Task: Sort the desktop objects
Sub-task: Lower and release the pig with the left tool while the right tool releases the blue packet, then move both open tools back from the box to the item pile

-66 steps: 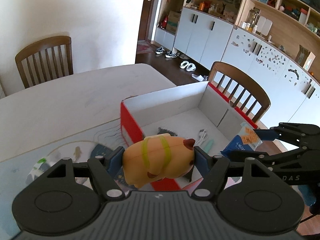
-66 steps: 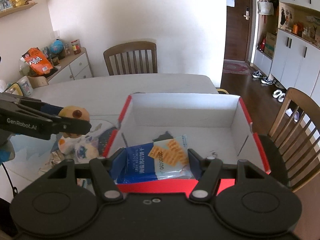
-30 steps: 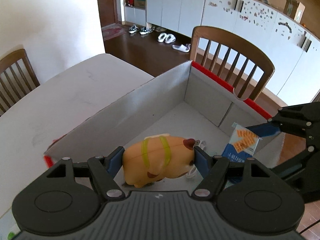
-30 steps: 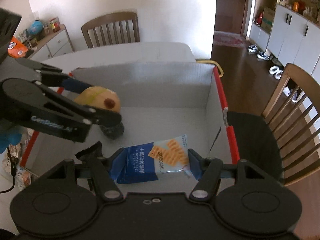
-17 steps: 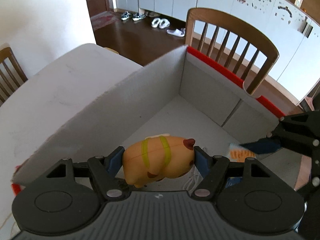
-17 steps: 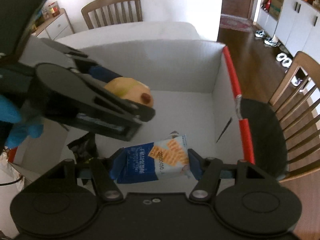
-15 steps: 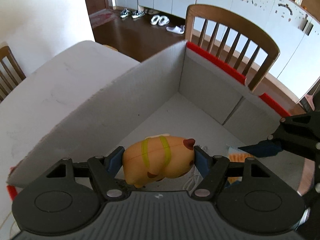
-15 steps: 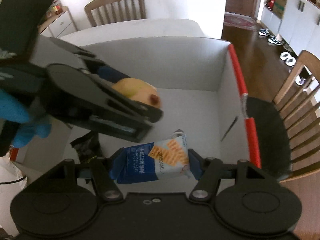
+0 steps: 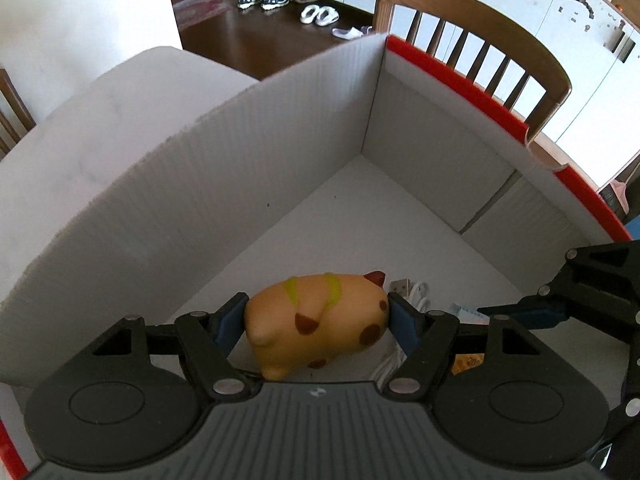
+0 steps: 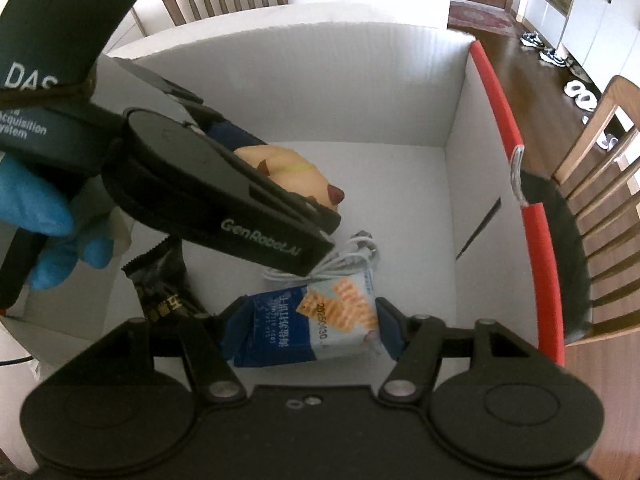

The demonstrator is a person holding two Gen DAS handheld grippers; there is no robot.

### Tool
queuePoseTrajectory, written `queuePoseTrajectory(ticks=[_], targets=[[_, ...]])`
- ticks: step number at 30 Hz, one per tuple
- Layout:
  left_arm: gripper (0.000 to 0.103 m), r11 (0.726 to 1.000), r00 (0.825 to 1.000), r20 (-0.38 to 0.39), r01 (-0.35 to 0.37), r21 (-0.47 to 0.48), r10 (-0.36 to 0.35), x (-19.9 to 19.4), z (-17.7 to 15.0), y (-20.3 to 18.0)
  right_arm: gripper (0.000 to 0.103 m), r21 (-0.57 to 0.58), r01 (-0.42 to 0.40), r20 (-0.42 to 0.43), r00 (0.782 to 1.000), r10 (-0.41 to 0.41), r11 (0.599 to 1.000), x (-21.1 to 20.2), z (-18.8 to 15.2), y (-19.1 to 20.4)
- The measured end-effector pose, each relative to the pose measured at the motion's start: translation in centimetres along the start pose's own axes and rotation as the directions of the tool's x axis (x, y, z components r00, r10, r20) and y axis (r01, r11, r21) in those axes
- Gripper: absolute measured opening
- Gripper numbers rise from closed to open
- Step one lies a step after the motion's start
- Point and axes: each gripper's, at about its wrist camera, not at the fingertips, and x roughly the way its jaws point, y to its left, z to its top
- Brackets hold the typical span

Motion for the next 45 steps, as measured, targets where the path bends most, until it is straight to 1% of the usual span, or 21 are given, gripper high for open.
queuePoseTrajectory(ticks=[5,8,10,12,14,16,18,24,26,30,32,33,34,36,45], targets=[[0.074,1.000,1.000,-0.004,0.008,-0.003,-0.008,0.0,0.0,0.2,0.067,-0.001,0.003,-0.005,1.000,-0.003,1.000,0.2,-0.1,0.0],[0.074,1.000,1.000,-0.016,0.013,-0.008,-0.013,0.2,-0.1,0.3,0.072,-0.002,0.015,-0.012,1.000,-0.015,1.000,0.3,-0.2,0.1],[0.075,1.000,1.000,-0.020,0.013,-0.001,-0.013,0.3,-0.2,0.2,0.073,-0.006,0.025,-0.013,1.000,-0.025,1.000,0.4,-0.2,0.1],[0.075,1.000,1.000,-0.017,0.012,-0.001,-0.012,0.2,-0.4,0.2,0.077,-0.004,0.026,-0.011,1.000,-0.027,1.000,0.3,-0.3,0.1],[0.076,1.000,1.000,-0.016,0.007,-0.002,-0.007,0.2,-0.4,0.3,0.079,-0.004,0.017,-0.010,1.000,-0.017,1.000,0.1,-0.3,0.2],[0.080,1.000,1.000,-0.007,0.008,-0.006,-0.008,-0.1,-0.4,0.4,0.082,-0.011,0.005,-0.002,1.000,-0.005,1.000,-0.1,-0.4,0.3],[0.083,1.000,1.000,0.008,0.013,-0.016,-0.013,-0.7,-0.5,0.7,0.083,-0.014,0.005,0.005,1.000,-0.005,1.000,-0.3,-0.6,0.6],[0.083,0.999,0.999,0.037,0.032,-0.029,-0.031,-2.7,-0.7,1.1,0.084,-0.031,0.003,0.034,0.999,-0.002,1.000,-1.7,-1.2,1.2],[0.083,0.999,0.999,0.044,0.034,-0.033,-0.032,-3.5,-0.8,1.2,0.084,-0.031,0.004,0.052,0.999,-0.003,1.000,-2.1,-0.7,2.1],[0.083,0.999,0.998,0.059,0.035,-0.016,-0.034,-4.9,-1.1,0.7,0.085,-0.035,0.007,0.086,0.996,-0.004,0.999,-3.3,-1.0,2.4],[0.083,0.999,0.997,0.068,0.039,-0.009,-0.039,-5.7,-1.4,0.7,0.085,-0.033,0.001,0.097,0.995,0.002,0.999,-3.6,-0.5,1.7],[0.083,0.999,0.997,0.072,0.036,-0.007,-0.036,-6.1,-1.5,0.7,0.085,-0.035,-0.002,0.102,0.995,0.005,0.999,-3.9,-0.5,1.7],[0.083,0.999,0.997,0.077,0.031,-0.006,-0.031,-6.6,-1.6,0.8,0.085,-0.039,-0.004,0.107,0.994,0.008,0.999,-4.5,-0.2,0.5],[0.083,1.000,0.996,0.088,0.022,-0.009,-0.021,-7.4,-1.8,0.8,0.085,-0.048,-0.005,0.120,0.993,0.010,0.999,-5.3,-0.4,0.2],[0.083,0.999,0.990,0.135,0.038,-0.031,-0.034,-10.7,-2.5,0.7,0.087,-0.053,-0.014,0.177,0.984,0.023,0.999,-9.1,-0.6,1.6]])
